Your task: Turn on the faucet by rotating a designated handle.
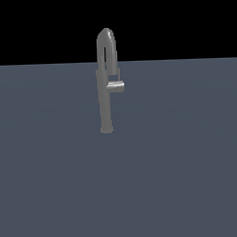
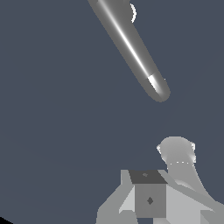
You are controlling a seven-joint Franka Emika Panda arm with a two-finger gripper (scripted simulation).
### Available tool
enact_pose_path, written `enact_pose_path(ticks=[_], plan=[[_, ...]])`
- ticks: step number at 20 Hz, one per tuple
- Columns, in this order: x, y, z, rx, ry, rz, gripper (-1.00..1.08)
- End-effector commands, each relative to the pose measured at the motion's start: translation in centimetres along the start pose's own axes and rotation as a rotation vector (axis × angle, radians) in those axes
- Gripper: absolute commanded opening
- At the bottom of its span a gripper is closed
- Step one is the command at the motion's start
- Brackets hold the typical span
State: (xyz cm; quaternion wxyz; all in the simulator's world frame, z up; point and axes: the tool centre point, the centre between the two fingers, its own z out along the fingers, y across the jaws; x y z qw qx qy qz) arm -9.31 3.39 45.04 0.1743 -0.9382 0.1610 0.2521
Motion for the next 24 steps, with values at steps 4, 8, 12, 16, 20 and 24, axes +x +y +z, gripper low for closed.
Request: enact_pose_path(ticks=[4, 8, 12, 16, 20, 24], plan=[[3.2, -0.9, -0.4, 0.074, -0.087, 0.069, -1.00], [5.5, -1.4, -0.5, 0.128, -0.150, 0.119, -1.00], [8.0, -1.7, -0.6, 0.184, -0.215, 0.170, -1.00], [10.5, -2.0, -0.5, 0.241, -0.282, 0.222, -1.00], [13.0, -2.1, -0.2, 0.300, -0.351, 0.277, -1.00], [15.7, -2.1, 0.3, 0.362, -0.422, 0.333, -1.00]])
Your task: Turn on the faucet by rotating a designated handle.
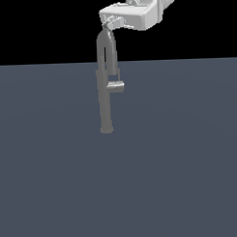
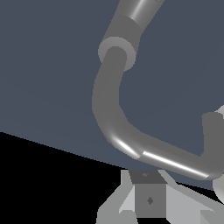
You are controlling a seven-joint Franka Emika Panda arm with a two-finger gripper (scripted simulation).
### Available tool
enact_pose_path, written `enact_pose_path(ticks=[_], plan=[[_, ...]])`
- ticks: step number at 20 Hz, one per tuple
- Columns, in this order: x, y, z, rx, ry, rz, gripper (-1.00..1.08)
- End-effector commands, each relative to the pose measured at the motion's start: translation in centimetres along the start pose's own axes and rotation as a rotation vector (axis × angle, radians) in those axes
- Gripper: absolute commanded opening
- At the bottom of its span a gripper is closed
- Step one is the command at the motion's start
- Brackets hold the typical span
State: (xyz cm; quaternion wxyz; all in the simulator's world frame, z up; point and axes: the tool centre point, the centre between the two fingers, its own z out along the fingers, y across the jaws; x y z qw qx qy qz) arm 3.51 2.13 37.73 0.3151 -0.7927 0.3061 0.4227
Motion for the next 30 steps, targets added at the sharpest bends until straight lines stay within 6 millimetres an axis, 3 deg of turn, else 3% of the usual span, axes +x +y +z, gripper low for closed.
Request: enact_pose_path(ticks=[1, 19, 25, 30], plan=[[1.6, -0.5, -0.3, 0.040, -0.047, 0.036, -1.00], [13.5, -2.2, -0.2, 0.320, -0.363, 0.294, -1.00], [15.4, -2.2, 0.2, 0.365, -0.411, 0.336, -1.00], [15.5, -2.2, 0.3, 0.367, -0.413, 0.337, -1.00]])
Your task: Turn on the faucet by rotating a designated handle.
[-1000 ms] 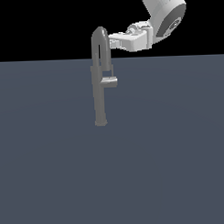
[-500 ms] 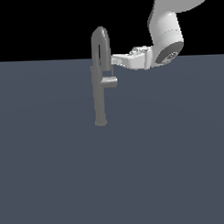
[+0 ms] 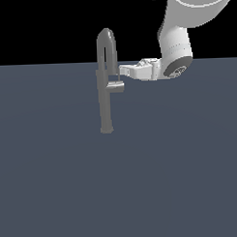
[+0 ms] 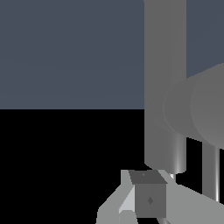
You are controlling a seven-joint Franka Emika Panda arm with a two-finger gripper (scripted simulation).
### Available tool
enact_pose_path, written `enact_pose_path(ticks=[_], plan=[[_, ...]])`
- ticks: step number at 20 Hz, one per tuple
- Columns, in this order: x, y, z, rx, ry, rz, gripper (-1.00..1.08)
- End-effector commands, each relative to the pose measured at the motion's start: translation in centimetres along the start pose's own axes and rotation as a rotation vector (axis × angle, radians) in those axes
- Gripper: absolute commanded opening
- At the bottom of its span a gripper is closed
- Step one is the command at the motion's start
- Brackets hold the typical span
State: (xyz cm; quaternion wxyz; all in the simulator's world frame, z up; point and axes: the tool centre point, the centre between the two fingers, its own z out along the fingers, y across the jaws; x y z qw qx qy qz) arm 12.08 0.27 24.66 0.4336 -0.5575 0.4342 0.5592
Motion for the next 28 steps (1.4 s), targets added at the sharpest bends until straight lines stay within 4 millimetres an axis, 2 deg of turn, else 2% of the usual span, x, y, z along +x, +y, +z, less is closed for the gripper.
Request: enact_pose_path(ticks=[1, 5, 21, 23, 28], plan=[[-0.1, 0.0, 0.0, -0.001, 0.001, -0.002, -1.00], [-0.1, 0.0, 0.0, -0.001, 0.001, -0.002, -1.00], [-1.3, 2.6, 0.0, -0.001, 0.001, -0.002, -1.00], [-1.0, 2.3, 0.0, 0.003, 0.002, -0.002, -1.00], [-1.1, 3.3, 0.0, 0.002, 0.002, -0.002, -1.00]])
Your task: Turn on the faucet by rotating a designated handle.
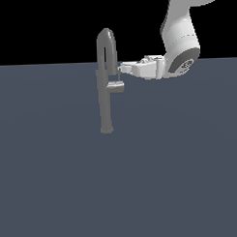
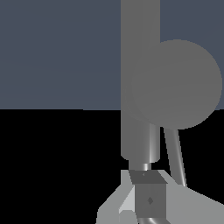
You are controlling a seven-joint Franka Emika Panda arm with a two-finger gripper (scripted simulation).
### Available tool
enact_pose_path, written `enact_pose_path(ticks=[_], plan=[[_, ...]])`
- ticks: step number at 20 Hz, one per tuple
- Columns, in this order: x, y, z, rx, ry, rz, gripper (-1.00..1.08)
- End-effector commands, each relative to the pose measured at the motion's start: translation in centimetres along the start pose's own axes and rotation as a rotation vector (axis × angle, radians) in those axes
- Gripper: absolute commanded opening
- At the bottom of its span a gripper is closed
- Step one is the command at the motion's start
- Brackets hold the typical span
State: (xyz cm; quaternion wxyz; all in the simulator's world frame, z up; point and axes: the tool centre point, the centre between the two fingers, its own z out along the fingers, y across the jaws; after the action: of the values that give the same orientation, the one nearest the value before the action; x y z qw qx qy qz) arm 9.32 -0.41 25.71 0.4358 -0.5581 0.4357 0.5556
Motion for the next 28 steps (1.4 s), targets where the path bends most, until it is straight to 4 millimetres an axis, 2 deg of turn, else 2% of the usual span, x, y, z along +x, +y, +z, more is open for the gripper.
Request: enact_pose_path(ticks=[1, 10, 12, 24, 26, 28], plan=[[0.0, 0.7, 0.0, -0.005, -0.002, 0.003, -1.00], [-0.1, 2.8, 0.0, -0.007, -0.003, 0.002, -1.00], [-0.2, 2.3, 0.0, -0.002, 0.001, -0.003, -1.00], [1.5, 5.6, 0.0, -0.007, -0.003, 0.002, -1.00], [0.8, 5.0, 0.0, -0.006, 0.002, -0.011, -1.00], [1.7, 5.6, 0.0, -0.006, 0.001, -0.008, -1.00]])
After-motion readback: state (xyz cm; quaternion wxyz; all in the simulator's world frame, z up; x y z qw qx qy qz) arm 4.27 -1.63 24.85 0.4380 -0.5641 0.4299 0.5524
